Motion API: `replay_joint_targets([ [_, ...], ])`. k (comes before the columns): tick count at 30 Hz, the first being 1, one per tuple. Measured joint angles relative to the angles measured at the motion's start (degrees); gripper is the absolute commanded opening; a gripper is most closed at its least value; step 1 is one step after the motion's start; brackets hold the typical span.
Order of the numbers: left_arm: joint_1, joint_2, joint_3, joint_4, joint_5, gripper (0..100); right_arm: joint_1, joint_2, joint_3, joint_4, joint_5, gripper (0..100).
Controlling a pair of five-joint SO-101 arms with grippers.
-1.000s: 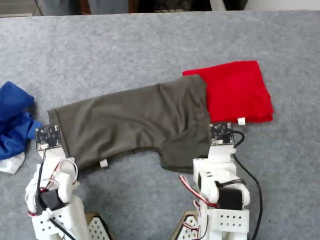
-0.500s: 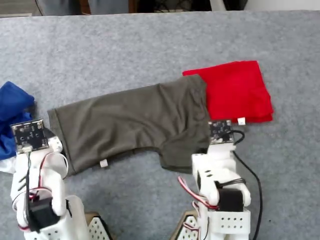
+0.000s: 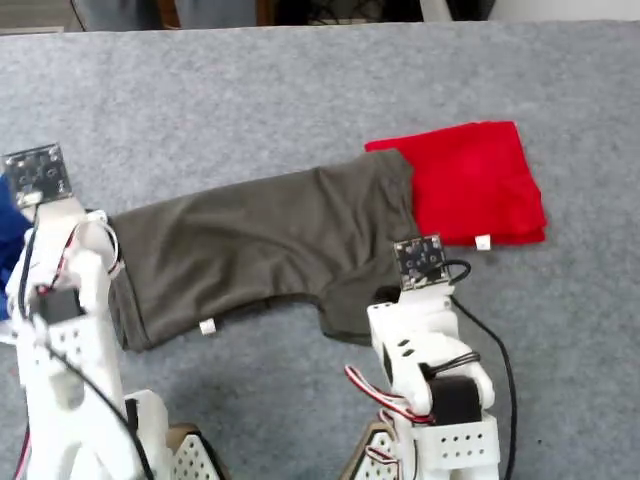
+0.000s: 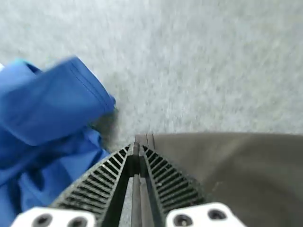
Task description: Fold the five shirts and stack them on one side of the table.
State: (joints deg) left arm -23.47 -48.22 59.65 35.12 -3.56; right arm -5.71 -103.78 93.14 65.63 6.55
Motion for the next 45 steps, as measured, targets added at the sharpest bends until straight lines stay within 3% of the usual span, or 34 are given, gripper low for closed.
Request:
replay_joint_targets([
  [9, 0.00, 30.59, -4.66, -15.56, 5.01, 3, 0.00, 0.00, 0.00, 0.88, 0.53, 1.5],
  [13, 0.00, 39.21, -8.09, -18.64, 6.86, 3, -0.09, 0.00, 0.00, 2.90, 1.85, 1.5],
  [20, 0.00, 40.18, -9.85, -19.34, 7.03, 3, -0.09, 0.00, 0.00, 3.16, 3.16, 1.5],
  [33, 0.00, 43.52, -8.79, -29.01, 8.44, 3, -0.09, 0.00, 0.00, 3.16, 3.69, 1.5],
  [45, 0.00, 44.13, -8.88, -29.54, 8.44, 3, -0.09, 0.00, -0.62, 3.16, 7.74, 1.6],
])
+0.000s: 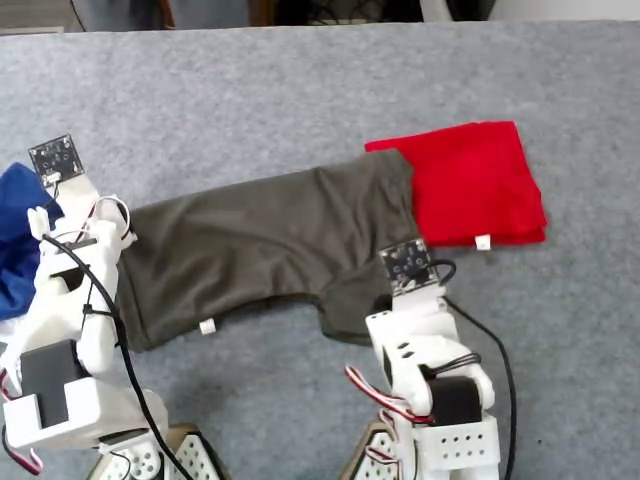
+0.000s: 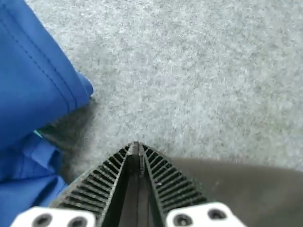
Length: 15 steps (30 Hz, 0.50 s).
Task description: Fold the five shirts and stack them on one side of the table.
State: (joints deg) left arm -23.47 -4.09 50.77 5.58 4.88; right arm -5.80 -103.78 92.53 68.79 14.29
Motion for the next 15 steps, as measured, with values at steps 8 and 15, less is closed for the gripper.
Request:
replay_joint_targets([
  [8, 0.00, 0.09, 0.00, 0.00, 0.00, 3, 0.00, 12.40, -12.22, -2.02, 1.85, 1.6],
  [15, 0.00, 0.09, 0.00, 0.00, 0.00, 3, -3.08, 39.82, -25.41, -11.25, 15.56, 1.4],
])
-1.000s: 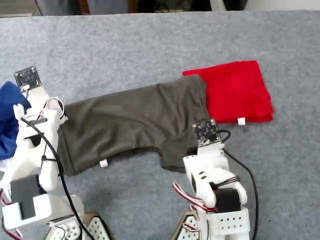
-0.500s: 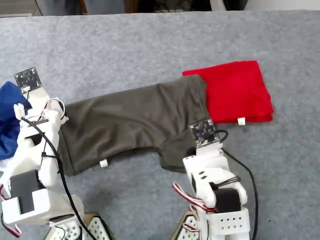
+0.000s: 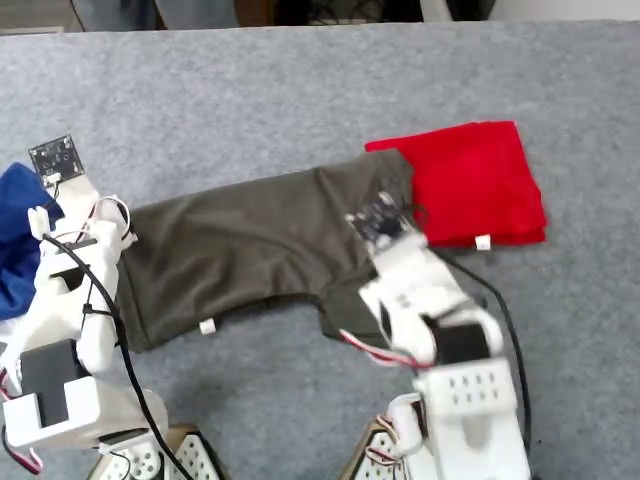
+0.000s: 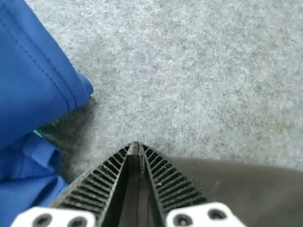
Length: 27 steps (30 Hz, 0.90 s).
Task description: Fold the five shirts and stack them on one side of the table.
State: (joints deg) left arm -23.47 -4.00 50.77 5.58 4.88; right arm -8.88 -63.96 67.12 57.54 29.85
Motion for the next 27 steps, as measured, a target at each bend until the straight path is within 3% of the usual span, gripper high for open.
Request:
replay_joint_targets([
  [6, 0.00, 0.00, 0.00, 0.00, -0.70, 3, -4.84, 17.41, -2.20, -19.16, 7.56, 1.3],
  [12, 0.00, 0.00, 0.00, 0.00, -0.70, 3, -5.19, 32.09, -4.84, -33.05, 15.30, 1.3],
  [22, 0.00, 0.00, 0.00, 0.00, -0.70, 3, -5.10, 57.05, -24.79, -34.81, 20.75, 1.2],
  [27, 0.00, 0.00, 0.00, 0.00, -0.70, 3, -5.10, 64.70, -24.18, -35.52, 22.68, 1.2],
])
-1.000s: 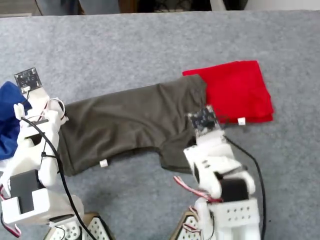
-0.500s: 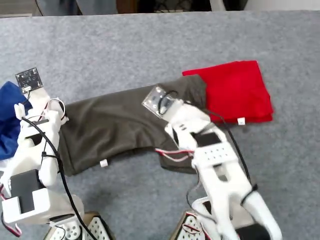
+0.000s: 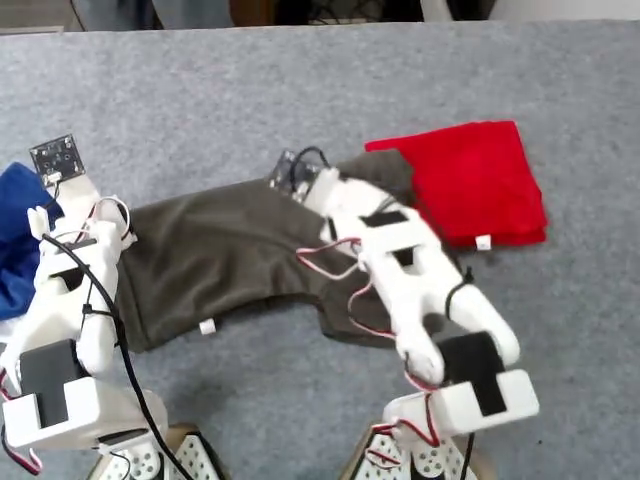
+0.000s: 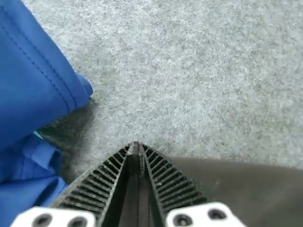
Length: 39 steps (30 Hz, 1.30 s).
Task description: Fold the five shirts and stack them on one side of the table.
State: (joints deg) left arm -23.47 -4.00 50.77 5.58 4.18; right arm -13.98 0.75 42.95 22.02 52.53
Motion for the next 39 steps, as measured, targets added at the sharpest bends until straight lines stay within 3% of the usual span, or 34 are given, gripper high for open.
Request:
replay_joint_targets([
  [8, 0.00, 0.00, 0.00, 0.00, 0.00, 3, 0.79, 0.53, 7.91, -8.97, 8.35, 1.2],
  [39, 0.00, 0.00, 0.00, 0.00, 0.00, 3, 0.88, 0.79, 8.00, -9.67, 8.79, 1.2],
])
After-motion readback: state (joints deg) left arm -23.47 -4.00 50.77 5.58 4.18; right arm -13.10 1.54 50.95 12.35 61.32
